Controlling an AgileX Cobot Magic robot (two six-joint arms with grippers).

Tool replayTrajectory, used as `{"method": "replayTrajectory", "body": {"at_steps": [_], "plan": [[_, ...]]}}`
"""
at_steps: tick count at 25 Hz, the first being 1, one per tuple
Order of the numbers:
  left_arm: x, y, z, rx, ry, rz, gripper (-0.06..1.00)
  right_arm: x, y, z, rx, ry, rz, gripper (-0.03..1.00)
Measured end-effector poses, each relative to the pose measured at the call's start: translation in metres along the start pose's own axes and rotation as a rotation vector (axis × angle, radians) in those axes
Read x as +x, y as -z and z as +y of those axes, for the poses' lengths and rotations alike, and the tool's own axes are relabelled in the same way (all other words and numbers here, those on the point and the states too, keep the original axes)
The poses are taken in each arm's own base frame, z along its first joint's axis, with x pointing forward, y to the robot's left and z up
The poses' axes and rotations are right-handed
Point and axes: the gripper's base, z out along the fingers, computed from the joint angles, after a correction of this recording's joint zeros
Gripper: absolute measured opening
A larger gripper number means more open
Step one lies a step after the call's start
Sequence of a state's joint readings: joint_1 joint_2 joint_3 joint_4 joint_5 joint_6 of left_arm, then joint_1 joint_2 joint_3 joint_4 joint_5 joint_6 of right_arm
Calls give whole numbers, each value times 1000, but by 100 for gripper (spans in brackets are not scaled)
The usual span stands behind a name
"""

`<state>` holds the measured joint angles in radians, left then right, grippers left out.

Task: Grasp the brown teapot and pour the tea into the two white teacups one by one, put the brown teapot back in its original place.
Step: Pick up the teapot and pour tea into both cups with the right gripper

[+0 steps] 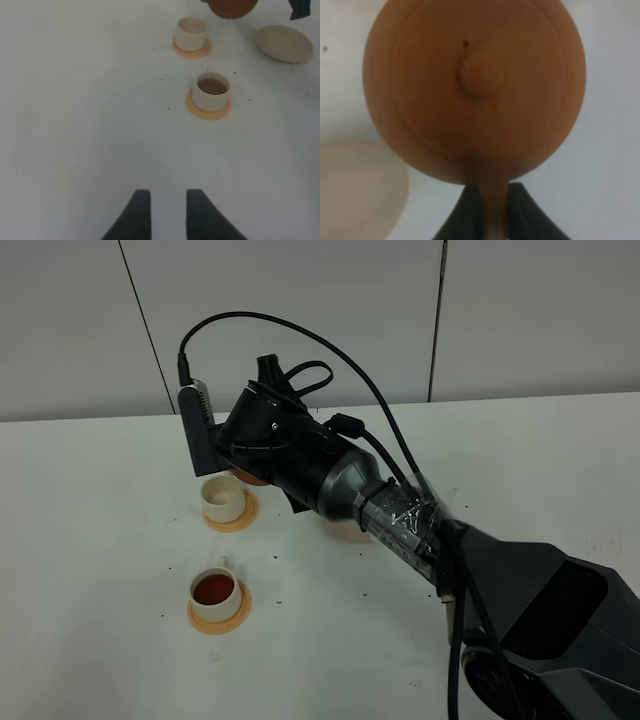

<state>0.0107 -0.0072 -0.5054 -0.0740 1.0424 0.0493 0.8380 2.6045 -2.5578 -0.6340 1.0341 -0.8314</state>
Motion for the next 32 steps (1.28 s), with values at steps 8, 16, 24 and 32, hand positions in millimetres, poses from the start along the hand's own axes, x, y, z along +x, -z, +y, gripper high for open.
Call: {"method": "replayTrajectory", "body": {"at_steps": [8, 16, 24, 32], "plan": [[0, 0, 0, 0, 1, 0, 24, -2, 1, -1, 20, 22, 3, 9], [0, 0, 0, 0, 1, 0, 24, 0, 1, -5, 61, 53, 24, 9], [0, 0, 0, 0, 1, 0, 24, 1, 1, -5, 67, 61, 28, 9], [0, 0, 0, 0, 1, 0, 24, 1, -2, -2, 59, 76, 53, 9]]}}
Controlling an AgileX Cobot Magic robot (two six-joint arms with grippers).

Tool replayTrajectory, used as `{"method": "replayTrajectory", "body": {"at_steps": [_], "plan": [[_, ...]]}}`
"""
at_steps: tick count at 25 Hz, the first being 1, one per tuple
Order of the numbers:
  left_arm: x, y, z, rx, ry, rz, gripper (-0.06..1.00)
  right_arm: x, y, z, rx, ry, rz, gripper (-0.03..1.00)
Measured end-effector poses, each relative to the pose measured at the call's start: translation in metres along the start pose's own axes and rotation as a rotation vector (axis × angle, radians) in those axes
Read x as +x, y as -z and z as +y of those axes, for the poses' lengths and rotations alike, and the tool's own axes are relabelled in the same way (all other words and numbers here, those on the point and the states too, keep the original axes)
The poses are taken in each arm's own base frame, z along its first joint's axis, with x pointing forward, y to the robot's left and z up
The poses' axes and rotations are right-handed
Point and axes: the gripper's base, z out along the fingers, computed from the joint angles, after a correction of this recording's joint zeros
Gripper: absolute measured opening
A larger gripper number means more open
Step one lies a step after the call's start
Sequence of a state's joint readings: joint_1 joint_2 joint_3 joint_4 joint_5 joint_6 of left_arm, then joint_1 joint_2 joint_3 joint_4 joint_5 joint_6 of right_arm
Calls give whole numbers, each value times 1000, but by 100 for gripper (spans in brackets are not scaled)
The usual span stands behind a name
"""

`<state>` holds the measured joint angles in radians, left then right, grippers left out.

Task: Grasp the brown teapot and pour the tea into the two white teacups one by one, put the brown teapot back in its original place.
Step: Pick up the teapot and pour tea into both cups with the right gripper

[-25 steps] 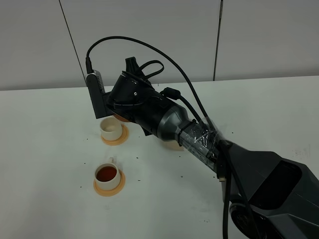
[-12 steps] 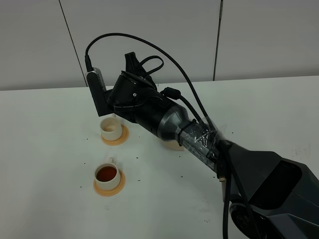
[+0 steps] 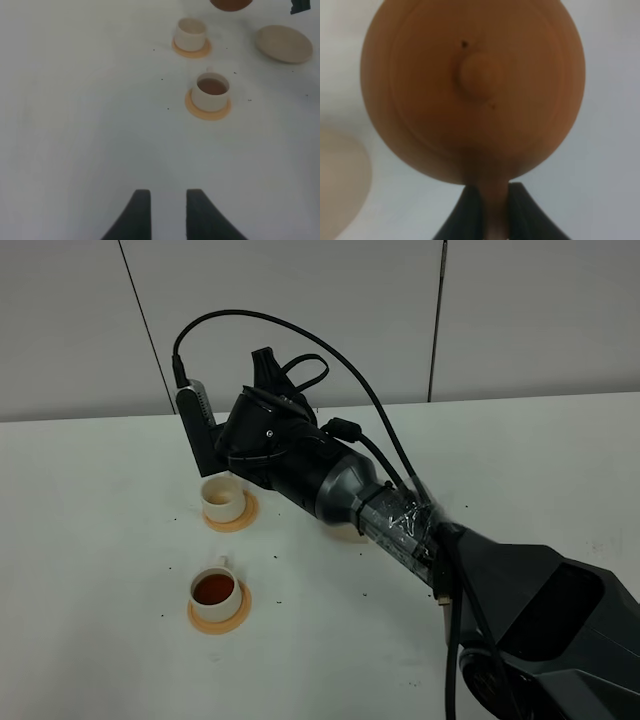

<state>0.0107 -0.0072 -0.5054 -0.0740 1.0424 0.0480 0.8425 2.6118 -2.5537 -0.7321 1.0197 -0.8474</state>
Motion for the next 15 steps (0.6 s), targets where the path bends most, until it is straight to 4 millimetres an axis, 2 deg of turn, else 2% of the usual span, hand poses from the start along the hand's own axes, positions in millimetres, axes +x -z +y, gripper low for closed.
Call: {"method": "replayTrajectory", "body": {"at_steps": [15], "plan": [[0, 0, 0, 0, 0, 0, 24, 0, -1, 2, -10, 2, 10, 9]]}}
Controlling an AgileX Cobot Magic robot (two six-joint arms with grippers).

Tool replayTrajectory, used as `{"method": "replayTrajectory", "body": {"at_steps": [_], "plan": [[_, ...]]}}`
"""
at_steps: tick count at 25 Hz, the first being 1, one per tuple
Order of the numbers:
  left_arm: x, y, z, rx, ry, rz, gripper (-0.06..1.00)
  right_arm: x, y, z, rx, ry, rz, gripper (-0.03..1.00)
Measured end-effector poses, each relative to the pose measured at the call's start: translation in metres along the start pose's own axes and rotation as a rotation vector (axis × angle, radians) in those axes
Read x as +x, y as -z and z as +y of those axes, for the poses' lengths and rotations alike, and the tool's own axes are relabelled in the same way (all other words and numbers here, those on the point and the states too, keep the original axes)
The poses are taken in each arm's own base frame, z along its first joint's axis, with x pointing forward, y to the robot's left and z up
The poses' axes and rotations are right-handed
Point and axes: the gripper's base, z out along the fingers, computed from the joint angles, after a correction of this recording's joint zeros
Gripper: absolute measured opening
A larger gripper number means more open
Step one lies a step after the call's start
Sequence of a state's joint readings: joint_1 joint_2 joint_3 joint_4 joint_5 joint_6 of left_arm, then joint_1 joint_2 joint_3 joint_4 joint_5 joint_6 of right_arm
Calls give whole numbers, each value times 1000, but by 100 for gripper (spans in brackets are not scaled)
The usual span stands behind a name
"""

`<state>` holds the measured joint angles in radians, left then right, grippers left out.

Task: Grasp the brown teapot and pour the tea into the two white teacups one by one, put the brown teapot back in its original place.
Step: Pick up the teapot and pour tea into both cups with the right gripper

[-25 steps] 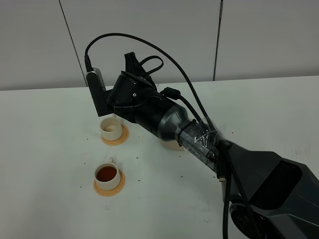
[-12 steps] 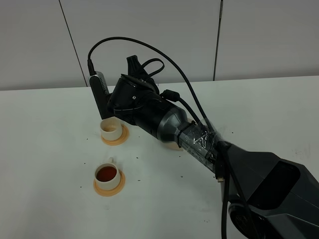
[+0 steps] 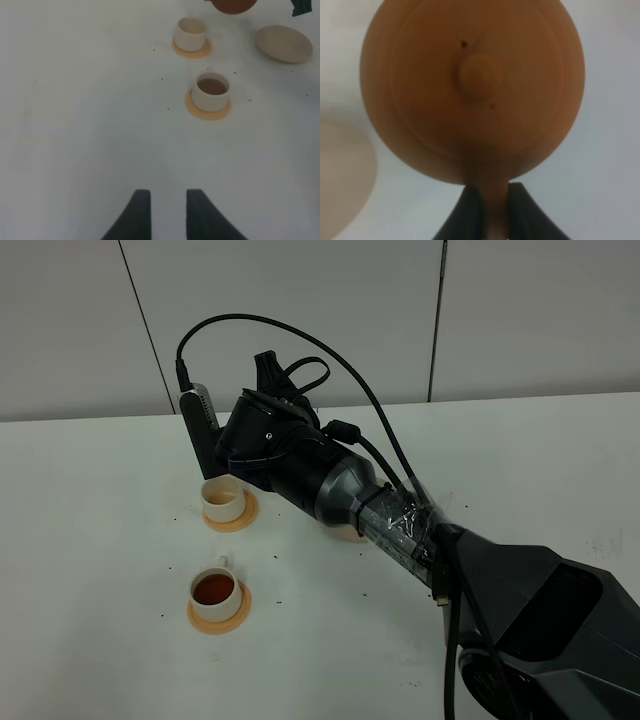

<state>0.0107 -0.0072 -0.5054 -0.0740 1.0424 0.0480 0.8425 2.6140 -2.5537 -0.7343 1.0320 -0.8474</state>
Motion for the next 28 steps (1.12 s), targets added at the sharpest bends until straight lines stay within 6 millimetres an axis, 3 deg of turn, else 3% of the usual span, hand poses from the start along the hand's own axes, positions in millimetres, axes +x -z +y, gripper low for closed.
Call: {"method": "replayTrajectory", "body": {"at_steps": [21, 28], "plan": [[0, 0, 0, 0, 0, 0, 24, 0, 1, -1, 16, 22, 19, 9], [0, 0, 0, 0, 0, 0, 24, -7, -4, 7, 14, 56, 30, 9]]}}
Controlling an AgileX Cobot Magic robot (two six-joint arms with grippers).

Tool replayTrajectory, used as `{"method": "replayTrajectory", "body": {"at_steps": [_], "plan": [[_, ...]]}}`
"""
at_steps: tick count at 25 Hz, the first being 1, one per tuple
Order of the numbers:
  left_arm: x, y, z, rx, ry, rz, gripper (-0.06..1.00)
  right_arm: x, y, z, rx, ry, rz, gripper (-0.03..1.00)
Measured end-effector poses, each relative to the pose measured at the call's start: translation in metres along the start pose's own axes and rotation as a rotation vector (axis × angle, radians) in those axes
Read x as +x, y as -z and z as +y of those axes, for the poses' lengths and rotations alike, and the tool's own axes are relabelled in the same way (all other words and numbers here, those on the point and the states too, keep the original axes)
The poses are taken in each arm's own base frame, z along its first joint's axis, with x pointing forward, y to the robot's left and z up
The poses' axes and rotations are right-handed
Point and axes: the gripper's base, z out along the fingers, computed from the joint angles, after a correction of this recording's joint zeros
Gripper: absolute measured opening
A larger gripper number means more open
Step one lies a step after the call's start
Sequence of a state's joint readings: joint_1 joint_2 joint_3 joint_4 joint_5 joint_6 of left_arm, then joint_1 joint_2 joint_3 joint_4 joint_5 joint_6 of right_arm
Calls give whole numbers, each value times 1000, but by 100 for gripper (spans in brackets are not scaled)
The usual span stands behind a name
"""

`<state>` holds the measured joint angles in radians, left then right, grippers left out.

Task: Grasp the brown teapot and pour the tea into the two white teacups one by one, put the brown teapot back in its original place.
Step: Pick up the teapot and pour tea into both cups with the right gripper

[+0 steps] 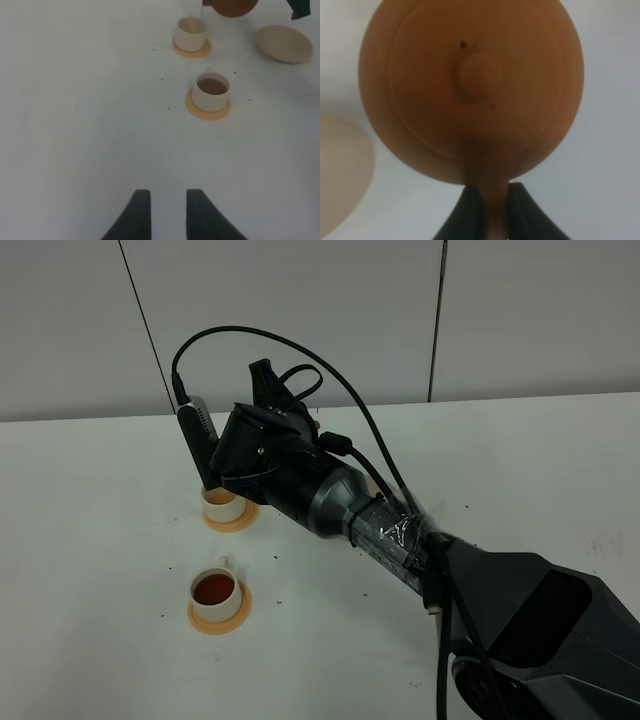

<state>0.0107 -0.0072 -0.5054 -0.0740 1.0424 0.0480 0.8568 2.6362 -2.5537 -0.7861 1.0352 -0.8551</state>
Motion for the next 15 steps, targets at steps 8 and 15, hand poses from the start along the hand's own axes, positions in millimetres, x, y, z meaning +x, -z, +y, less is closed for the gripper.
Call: {"method": "replayTrajectory", "body": {"at_steps": [8, 15], "plan": [[0, 0, 0, 0, 0, 0, 24, -8, 2, 2, 14, 19, -8, 9], [0, 0, 0, 0, -1, 0, 24, -12, 0, 6, 15, 35, -4, 9]]}}
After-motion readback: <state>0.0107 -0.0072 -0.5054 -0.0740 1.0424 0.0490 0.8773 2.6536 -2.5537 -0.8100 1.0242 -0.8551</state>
